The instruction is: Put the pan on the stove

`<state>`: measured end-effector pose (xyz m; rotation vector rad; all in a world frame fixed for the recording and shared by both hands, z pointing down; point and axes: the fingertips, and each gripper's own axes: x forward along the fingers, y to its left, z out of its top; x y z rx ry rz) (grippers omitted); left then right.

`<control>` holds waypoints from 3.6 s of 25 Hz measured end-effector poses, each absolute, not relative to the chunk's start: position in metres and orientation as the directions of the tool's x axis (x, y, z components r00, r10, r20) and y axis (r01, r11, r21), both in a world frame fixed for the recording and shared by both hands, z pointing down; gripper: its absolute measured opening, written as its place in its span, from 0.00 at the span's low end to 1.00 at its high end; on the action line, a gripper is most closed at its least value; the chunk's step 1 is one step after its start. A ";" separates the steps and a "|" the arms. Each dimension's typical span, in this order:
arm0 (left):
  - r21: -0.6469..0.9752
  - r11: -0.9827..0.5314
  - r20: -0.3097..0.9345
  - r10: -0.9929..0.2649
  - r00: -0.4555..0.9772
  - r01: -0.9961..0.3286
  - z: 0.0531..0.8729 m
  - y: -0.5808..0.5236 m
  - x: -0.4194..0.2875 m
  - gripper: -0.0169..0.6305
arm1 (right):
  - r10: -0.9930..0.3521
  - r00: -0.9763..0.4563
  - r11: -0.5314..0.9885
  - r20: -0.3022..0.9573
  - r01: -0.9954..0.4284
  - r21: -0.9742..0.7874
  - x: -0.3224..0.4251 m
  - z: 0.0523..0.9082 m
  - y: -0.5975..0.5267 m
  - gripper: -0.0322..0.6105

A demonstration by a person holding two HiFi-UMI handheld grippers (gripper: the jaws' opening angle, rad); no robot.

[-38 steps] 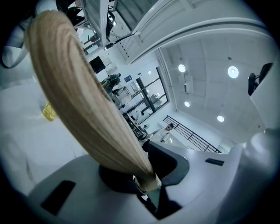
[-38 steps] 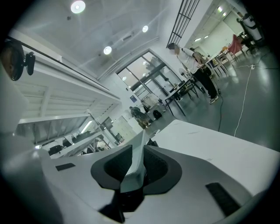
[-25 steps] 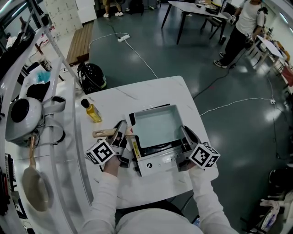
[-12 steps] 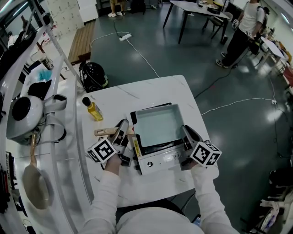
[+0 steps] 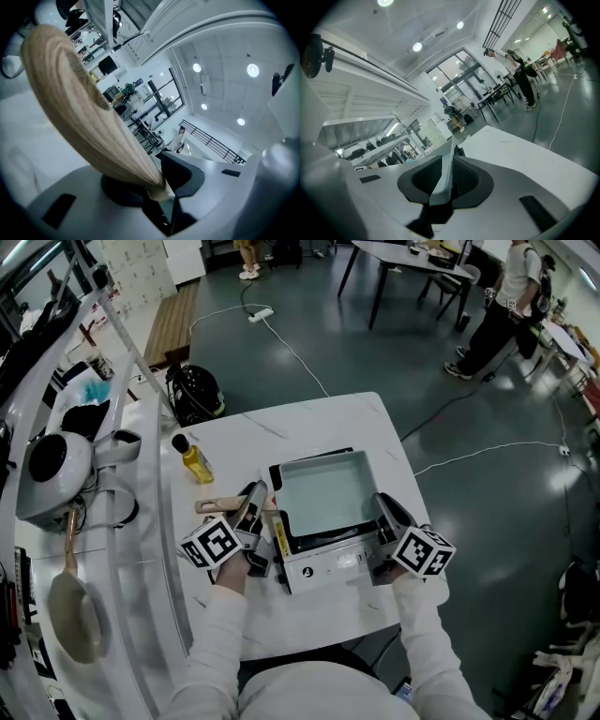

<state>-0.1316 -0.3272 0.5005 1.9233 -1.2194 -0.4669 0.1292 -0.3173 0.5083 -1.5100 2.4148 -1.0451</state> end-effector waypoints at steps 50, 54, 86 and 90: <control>0.468 -0.312 0.220 -0.865 0.450 -0.827 0.467 -0.202 -0.088 0.12 | -0.833 -0.514 0.398 0.206 -0.814 -0.424 0.127 0.463 -0.202 0.19; 0.450 -0.318 0.233 -0.860 0.453 -0.835 0.470 -0.189 -0.083 0.08 | -0.831 -0.513 0.398 0.215 -0.819 -0.413 0.123 0.466 -0.187 0.17; 0.395 -0.298 0.265 -0.869 0.418 -0.869 0.473 -0.181 -0.072 0.07 | -0.809 -0.537 0.452 0.240 -0.829 -0.330 0.115 0.470 -0.176 0.09; 0.403 -0.292 0.262 -0.871 0.415 -0.867 0.474 -0.181 -0.075 0.07 | -0.812 -0.534 0.445 0.236 -0.828 -0.342 0.115 0.472 -0.178 0.09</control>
